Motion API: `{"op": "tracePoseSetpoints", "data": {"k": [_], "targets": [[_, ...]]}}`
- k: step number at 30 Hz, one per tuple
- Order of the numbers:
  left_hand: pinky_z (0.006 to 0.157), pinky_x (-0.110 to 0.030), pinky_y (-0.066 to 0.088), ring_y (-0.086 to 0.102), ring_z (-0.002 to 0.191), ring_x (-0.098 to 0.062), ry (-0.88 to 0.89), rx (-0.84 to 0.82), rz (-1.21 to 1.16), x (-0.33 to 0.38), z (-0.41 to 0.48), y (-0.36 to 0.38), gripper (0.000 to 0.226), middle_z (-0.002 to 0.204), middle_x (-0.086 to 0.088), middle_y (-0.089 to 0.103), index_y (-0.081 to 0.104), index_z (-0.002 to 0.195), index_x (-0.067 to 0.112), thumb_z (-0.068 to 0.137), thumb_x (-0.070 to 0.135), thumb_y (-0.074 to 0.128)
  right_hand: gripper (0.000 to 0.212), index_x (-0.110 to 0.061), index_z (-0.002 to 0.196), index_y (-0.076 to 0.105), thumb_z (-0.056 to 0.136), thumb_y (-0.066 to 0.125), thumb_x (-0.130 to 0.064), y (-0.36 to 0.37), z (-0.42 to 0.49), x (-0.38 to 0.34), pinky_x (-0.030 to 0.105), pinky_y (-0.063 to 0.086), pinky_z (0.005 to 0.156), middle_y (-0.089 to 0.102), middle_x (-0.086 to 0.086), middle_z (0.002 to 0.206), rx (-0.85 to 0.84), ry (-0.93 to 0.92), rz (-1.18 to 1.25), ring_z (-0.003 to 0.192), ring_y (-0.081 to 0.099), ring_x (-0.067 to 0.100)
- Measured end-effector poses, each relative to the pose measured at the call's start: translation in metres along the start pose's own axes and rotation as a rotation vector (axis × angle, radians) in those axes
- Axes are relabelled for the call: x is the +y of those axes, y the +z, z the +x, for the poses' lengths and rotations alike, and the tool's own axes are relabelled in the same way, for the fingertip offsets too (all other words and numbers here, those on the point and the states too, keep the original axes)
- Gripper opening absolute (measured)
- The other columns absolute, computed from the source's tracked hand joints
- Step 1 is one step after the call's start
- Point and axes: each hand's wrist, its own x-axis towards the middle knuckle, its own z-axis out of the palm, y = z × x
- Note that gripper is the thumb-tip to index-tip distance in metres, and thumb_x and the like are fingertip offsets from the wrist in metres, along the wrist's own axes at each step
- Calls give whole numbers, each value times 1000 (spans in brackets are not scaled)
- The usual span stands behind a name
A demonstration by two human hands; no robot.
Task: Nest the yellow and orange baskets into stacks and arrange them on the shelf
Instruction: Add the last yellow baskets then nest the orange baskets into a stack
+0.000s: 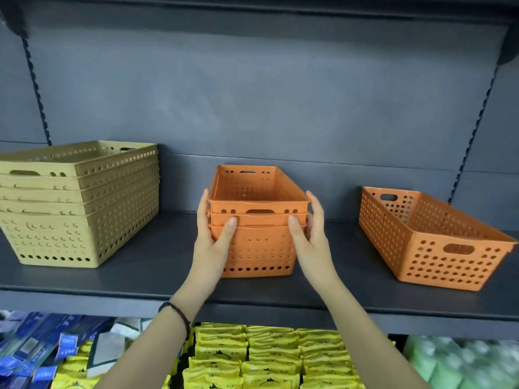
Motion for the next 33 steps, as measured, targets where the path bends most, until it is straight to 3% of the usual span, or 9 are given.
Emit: {"op": "tracePoseSetpoints", "data": {"k": [2, 3, 5, 7, 12, 15, 20, 26, 33], "targets": [[102, -31, 44, 52, 120, 5, -2, -21, -30, 1, -3, 10, 64, 135, 25, 47, 15, 127, 74, 83, 57, 59, 49, -45, 143, 26, 99, 46, -37, -25, -6, -4, 6, 41, 93, 47, -24, 134, 0, -29, -142, 118, 46, -16], [99, -27, 44, 52, 119, 7, -2, -27, -46, 2, -5, 16, 63, 135, 25, 47, 15, 126, 73, 86, 54, 59, 46, -38, 142, 34, 99, 47, -33, -42, -9, -4, 10, 39, 98, 49, -19, 136, 47, -79, -253, 123, 45, -10], [94, -18, 43, 51, 117, 12, 9, -33, -61, 2, -8, 28, 62, 133, 28, 46, 15, 127, 69, 88, 48, 58, 35, -23, 133, 52, 97, 53, -24, -80, -15, 0, 30, 39, 106, 56, -4, 133, 199, -227, -549, 128, 47, 10], [93, -17, 42, 50, 117, 13, 12, -29, -64, 2, -11, 38, 62, 131, 31, 46, 16, 126, 71, 86, 47, 57, 29, -12, 120, 60, 93, 54, -20, -117, -19, 6, 46, 40, 104, 62, 6, 122, 344, -322, -856, 125, 49, 27], [94, -23, 41, 50, 115, 13, -2, -21, -82, 2, -16, 61, 61, 129, 33, 47, 16, 120, 79, 86, 49, 58, 38, -7, 111, 63, 87, 53, -34, -181, -26, 25, 49, 34, 99, 67, 12, 110, 495, -183, -1281, 120, 51, 37], [88, -18, 41, 50, 109, 18, -7, -24, -95, 4, -19, 75, 63, 123, 36, 46, 14, 126, 72, 89, 45, 57, 46, -7, 104, 64, 90, 46, -47, -201, -25, 31, 47, 34, 94, 66, 11, 96, 461, -168, -1405, 99, 56, 36], [86, -17, 40, 50, 106, 22, 1, -6, -82, 5, -20, 78, 69, 123, 36, 46, 11, 138, 59, 87, 43, 55, 39, -14, 95, 65, 89, 46, -48, -211, -15, 31, 42, 27, 86, 61, 5, 89, 403, -295, -1293, 87, 51, 31], [86, -17, 41, 51, 105, 23, 10, -14, -50, 8, -20, 74, 76, 125, 33, 46, 13, 145, 49, 83, 41, 56, 37, -15, 97, 66, 87, 53, -48, -196, 26, -14, 30, 15, 78, 61, 4, 83, 605, -402, -999, 86, 46, 27], [86, -13, 41, 51, 108, 22, 18, 12, -6, 6, -18, 73, 77, 129, 28, 46, 12, 149, 43, 86, 39, 57, 28, -17, 97, 69, 85, 66, -41, -128, 66, -90, 32, 20, 79, 65, -1, 87, 646, -732, -768, 92, 46, 19]]}}
